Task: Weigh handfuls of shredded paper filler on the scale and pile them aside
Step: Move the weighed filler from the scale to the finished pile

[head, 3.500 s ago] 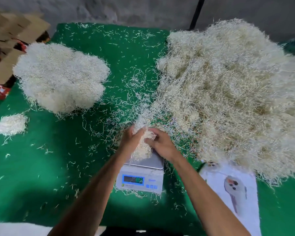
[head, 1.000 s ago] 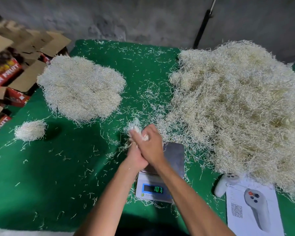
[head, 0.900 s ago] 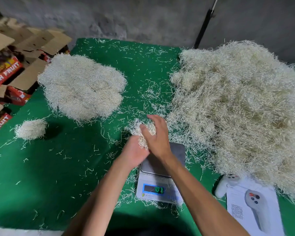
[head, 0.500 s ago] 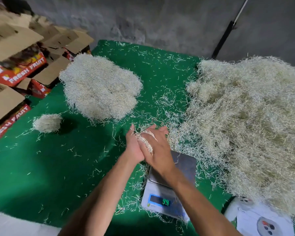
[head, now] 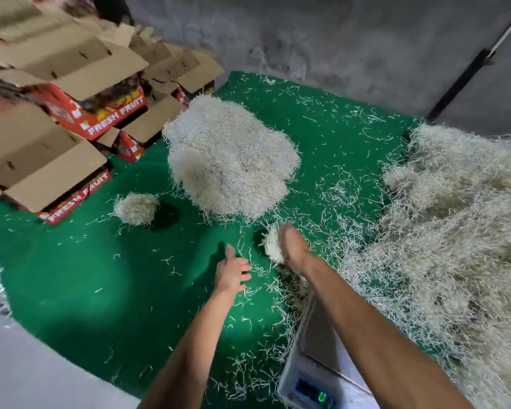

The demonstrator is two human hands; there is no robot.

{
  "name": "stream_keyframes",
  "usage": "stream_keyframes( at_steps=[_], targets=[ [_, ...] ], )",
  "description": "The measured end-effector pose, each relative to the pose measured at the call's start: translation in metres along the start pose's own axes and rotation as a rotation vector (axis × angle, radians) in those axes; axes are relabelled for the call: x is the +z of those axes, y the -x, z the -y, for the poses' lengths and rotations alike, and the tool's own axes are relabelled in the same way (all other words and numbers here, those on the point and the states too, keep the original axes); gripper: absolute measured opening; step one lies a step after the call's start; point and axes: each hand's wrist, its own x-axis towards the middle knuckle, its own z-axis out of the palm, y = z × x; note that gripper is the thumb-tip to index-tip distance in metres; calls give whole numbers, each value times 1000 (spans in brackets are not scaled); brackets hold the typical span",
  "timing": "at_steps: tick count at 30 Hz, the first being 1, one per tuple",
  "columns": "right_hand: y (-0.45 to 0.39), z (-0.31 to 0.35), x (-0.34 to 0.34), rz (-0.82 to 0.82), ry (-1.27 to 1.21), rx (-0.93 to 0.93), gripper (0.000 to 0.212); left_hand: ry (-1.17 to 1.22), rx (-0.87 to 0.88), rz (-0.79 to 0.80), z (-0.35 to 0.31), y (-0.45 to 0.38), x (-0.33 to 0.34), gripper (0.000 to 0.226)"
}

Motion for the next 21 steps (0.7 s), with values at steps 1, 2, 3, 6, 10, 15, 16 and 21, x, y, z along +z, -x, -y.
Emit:
stream_keyframes(
  at_steps=[1, 2, 3, 6, 10, 15, 16, 21],
  targets=[
    [-7, 22, 5, 44, -40, -10, 26, -2, 5, -7, -2, -3, -3, 74],
    [-16, 49, 9, 73, -85, -37, 25, 9, 12, -5, -7, -5, -4, 71],
    [-23, 78, 12, 115, -164, -75, 23, 22, 20, 1, -13, -6, -5, 68],
    [-43, 164, 12, 252, -439, -230, 41, 45, 70, 10, -35, -9, -2, 66],
    [-42, 190, 8, 79, -462, -229, 55, -5, 148, 30, -56, -5, 8, 61],
    [-4, 72, -18, -85, -208, -149, 53, -75, 183, 109, -50, 3, 43, 51],
    [1, 56, -21, -92, -122, -154, 54, -73, 200, 114, -53, 2, 44, 51],
    [30, -34, -114, -335, 200, -171, 52, -200, 233, 267, -44, 4, 107, 49]
  ],
)
